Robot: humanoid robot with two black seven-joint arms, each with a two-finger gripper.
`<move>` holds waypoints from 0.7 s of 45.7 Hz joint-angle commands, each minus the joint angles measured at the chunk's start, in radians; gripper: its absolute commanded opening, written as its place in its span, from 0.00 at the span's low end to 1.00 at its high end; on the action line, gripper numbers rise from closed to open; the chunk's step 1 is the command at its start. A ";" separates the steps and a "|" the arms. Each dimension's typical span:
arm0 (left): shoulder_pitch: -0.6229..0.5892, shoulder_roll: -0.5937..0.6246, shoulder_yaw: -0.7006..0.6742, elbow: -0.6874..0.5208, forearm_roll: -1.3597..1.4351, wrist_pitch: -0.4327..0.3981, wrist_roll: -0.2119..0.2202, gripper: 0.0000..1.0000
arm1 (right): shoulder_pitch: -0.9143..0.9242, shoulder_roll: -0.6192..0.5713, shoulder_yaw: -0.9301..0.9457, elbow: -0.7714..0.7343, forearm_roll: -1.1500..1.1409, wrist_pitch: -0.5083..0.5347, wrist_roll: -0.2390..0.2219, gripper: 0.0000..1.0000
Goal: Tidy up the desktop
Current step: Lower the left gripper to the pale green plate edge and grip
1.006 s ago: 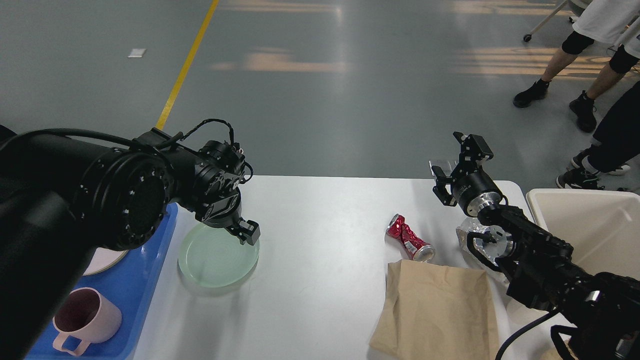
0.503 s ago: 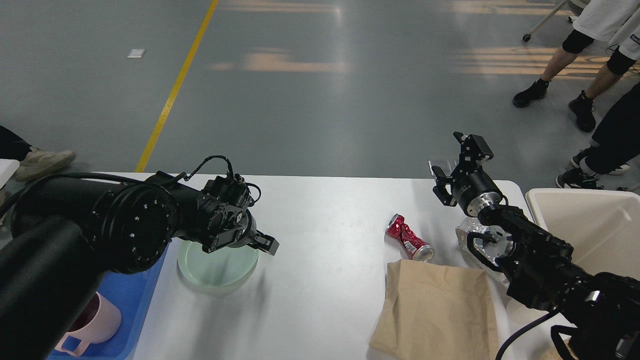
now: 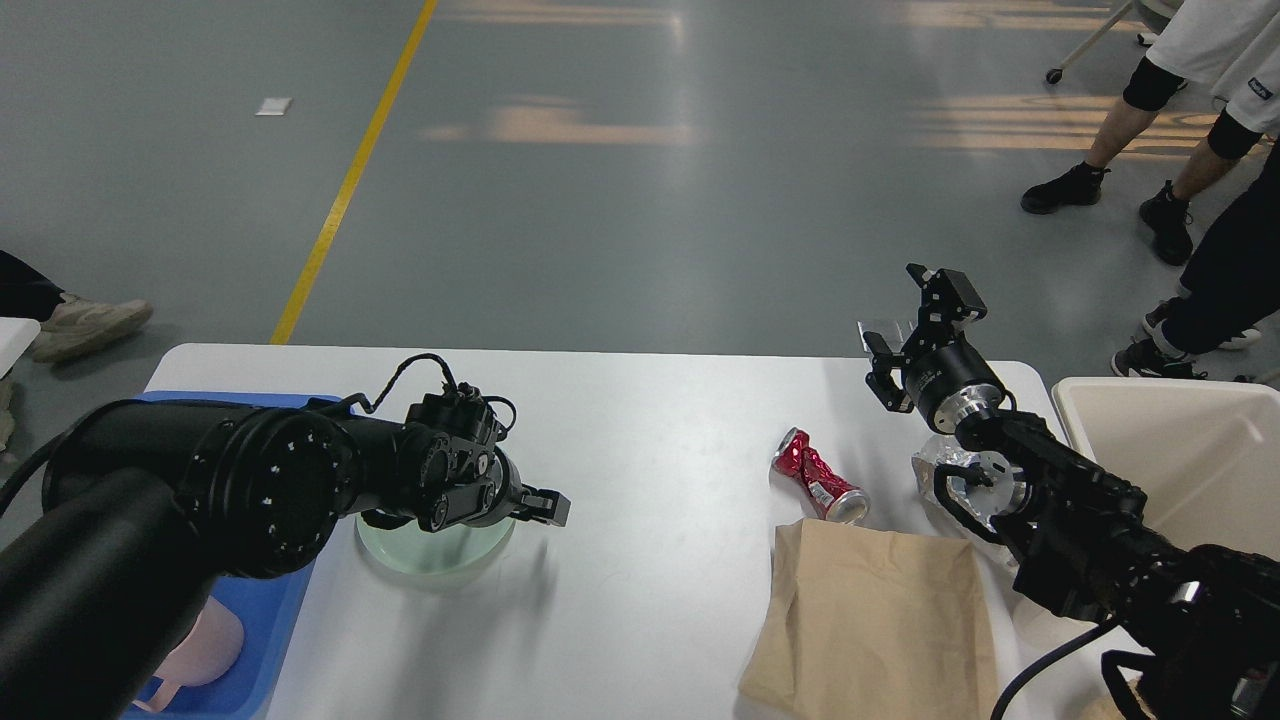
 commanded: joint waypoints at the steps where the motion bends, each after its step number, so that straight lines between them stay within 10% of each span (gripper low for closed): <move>1: 0.021 0.001 0.000 0.011 -0.007 0.000 0.010 0.94 | 0.000 0.000 0.000 0.000 0.000 0.000 0.000 1.00; 17: 0.047 -0.002 -0.002 0.040 -0.007 -0.002 0.010 0.91 | 0.000 0.000 0.000 0.000 0.000 0.000 0.000 1.00; 32: 0.047 0.001 -0.015 0.040 -0.007 -0.003 0.010 0.61 | 0.000 0.000 0.000 -0.001 0.000 0.000 0.000 1.00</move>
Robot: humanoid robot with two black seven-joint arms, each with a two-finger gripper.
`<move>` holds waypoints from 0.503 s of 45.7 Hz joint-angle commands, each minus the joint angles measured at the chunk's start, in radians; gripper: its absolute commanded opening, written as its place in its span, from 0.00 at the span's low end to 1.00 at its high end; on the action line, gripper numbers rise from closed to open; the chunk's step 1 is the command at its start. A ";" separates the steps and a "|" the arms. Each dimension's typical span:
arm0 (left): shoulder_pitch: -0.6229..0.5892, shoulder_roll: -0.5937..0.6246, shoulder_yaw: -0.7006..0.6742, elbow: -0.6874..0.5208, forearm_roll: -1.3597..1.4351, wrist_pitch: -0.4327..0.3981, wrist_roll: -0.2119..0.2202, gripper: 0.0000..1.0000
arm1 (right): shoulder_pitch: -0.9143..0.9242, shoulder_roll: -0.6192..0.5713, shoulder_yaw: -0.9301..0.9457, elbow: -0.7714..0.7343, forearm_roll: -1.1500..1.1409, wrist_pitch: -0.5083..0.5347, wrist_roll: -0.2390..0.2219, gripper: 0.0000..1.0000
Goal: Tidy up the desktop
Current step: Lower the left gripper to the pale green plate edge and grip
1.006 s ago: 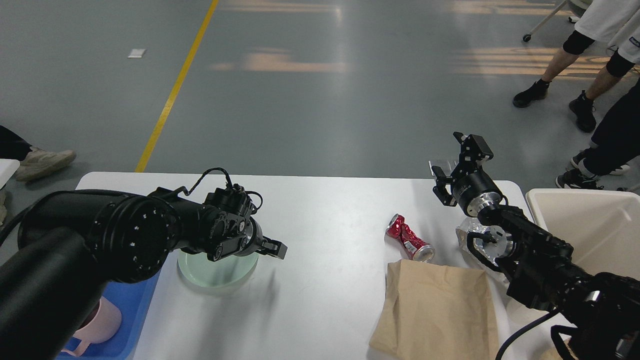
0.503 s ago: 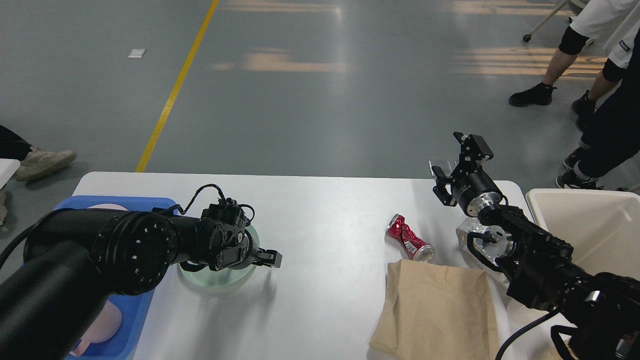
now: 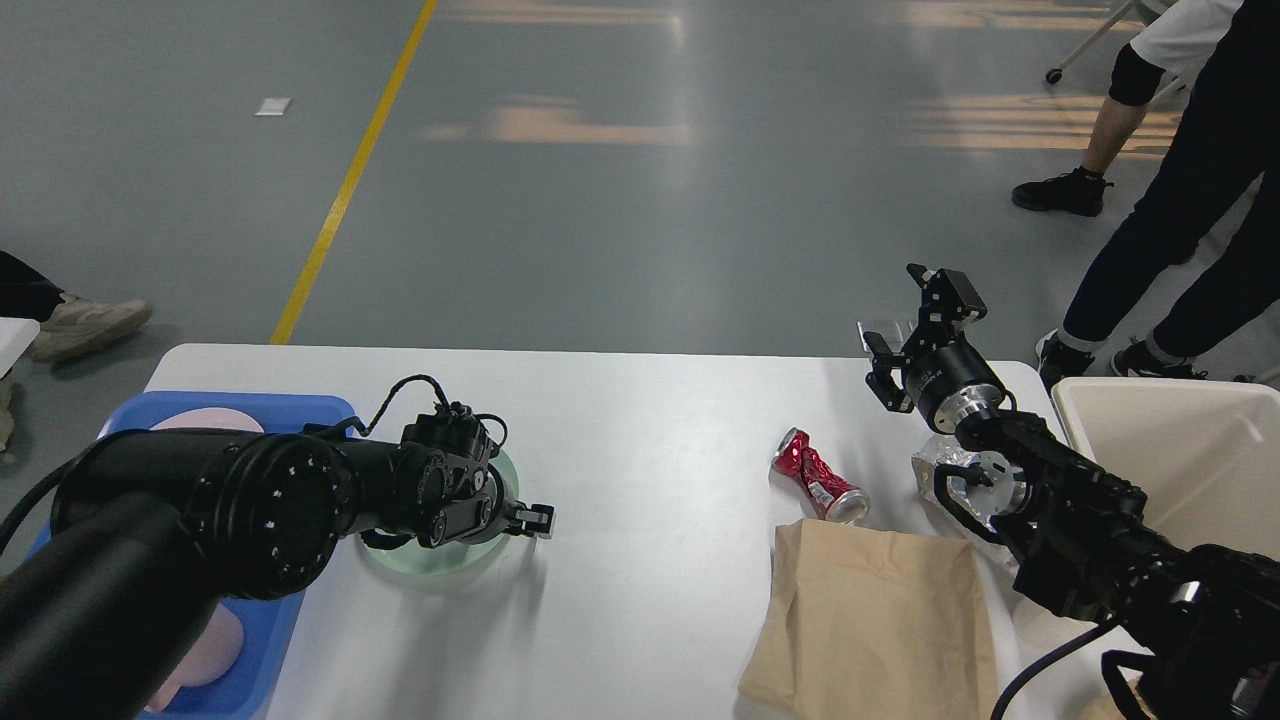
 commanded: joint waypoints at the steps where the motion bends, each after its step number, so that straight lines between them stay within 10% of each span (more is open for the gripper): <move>1: 0.000 0.001 -0.017 0.000 0.000 0.000 0.001 0.59 | 0.000 0.000 0.000 -0.001 0.000 0.000 0.000 1.00; 23: -0.014 0.003 -0.026 -0.001 0.000 -0.012 0.001 0.26 | 0.000 0.000 0.000 0.000 0.000 0.000 0.000 1.00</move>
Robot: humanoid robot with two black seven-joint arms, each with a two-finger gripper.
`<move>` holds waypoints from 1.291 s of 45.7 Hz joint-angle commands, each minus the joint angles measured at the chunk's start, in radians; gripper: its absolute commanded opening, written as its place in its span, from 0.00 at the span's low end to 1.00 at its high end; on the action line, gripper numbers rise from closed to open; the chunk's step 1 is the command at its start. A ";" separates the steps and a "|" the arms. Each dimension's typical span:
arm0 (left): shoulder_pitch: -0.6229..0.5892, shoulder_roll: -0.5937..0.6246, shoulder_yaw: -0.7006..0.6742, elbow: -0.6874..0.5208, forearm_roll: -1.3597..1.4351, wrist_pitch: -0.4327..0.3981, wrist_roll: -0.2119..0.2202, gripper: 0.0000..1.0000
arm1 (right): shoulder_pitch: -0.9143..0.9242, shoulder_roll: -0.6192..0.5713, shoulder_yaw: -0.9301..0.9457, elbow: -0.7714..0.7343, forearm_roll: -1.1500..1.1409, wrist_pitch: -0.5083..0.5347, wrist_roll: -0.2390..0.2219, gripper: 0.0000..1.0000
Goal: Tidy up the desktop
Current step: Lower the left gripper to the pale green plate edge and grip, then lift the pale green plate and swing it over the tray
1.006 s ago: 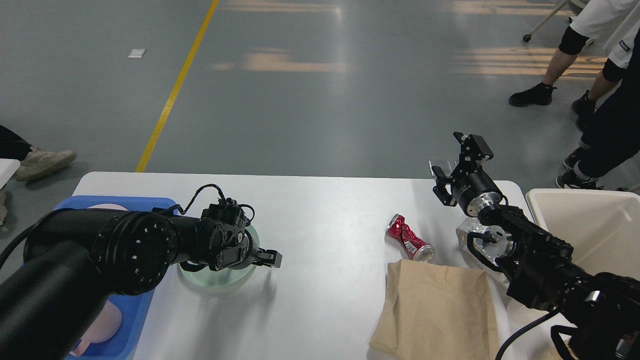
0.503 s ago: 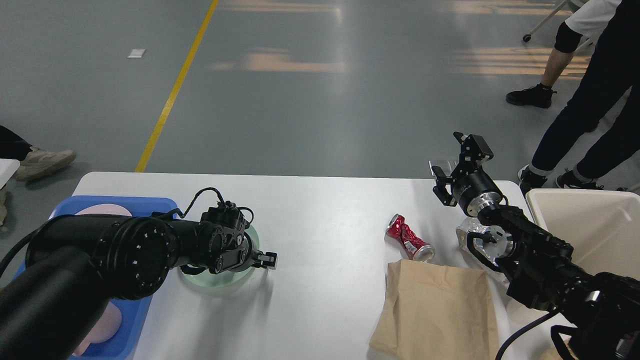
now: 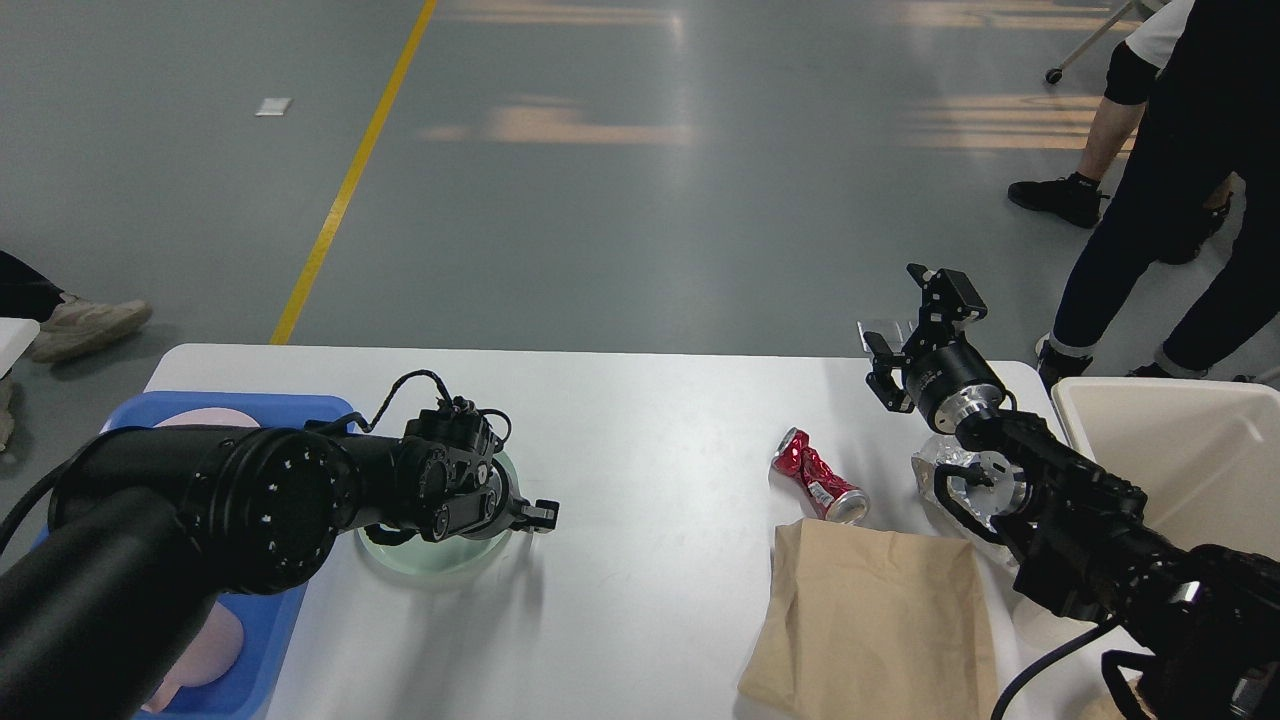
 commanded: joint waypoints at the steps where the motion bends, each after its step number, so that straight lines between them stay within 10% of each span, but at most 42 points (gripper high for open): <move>1: -0.004 0.000 0.000 -0.001 0.000 -0.008 0.000 0.25 | 0.000 0.000 0.000 0.001 0.000 0.000 0.000 1.00; 13: -0.013 0.000 -0.002 -0.002 0.000 -0.082 0.000 0.00 | 0.000 0.000 0.000 0.000 0.000 0.000 0.000 1.00; 45: -0.045 0.003 -0.034 -0.005 -0.021 -0.108 -0.001 0.00 | 0.000 0.000 0.000 0.000 0.000 0.000 0.000 1.00; 59: -0.129 0.003 -0.086 -0.012 -0.106 -0.265 -0.001 0.00 | 0.000 0.000 0.000 0.000 0.000 0.000 0.000 1.00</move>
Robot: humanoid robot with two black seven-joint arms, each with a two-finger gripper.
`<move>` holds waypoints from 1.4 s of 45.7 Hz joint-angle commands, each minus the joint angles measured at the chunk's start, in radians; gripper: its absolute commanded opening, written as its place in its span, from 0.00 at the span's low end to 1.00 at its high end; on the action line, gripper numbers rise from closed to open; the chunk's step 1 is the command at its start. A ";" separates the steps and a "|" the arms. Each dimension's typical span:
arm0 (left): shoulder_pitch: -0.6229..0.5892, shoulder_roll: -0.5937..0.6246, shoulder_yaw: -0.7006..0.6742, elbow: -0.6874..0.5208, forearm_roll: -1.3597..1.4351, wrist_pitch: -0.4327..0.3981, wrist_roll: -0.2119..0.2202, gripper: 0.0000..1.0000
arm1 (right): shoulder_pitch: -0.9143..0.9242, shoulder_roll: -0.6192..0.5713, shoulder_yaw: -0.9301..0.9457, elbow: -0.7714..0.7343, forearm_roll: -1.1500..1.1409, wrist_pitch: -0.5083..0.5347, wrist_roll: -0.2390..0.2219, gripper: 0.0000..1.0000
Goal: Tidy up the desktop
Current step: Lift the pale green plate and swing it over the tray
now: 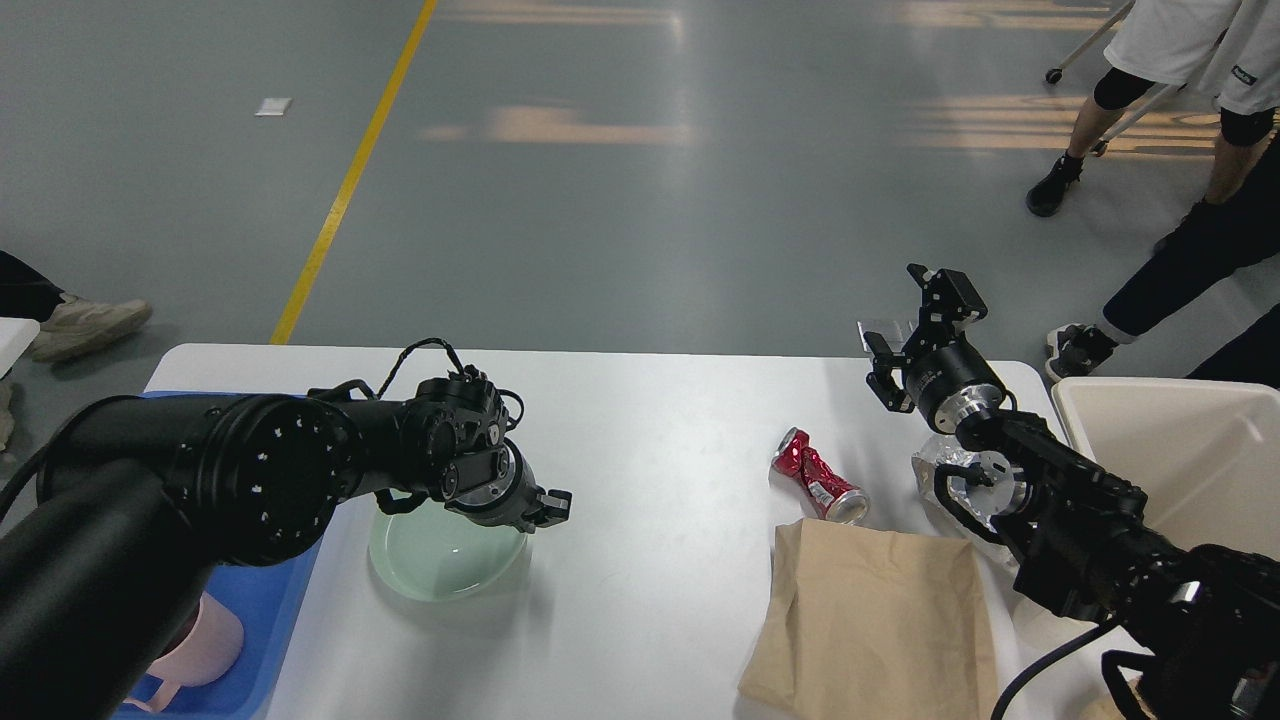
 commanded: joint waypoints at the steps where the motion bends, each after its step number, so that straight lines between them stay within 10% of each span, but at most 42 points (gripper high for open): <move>1: -0.050 0.001 -0.042 -0.002 -0.045 -0.100 0.000 0.00 | 0.000 0.000 0.000 0.000 0.000 0.000 0.000 1.00; 40: -0.358 0.064 -0.070 -0.149 -0.150 -0.447 -0.001 0.00 | 0.000 0.000 0.000 0.001 0.000 0.000 0.000 1.00; 64: -0.686 0.141 -0.021 -0.402 -0.150 -0.470 -0.006 0.00 | 0.000 0.000 0.000 0.001 0.000 0.000 0.000 1.00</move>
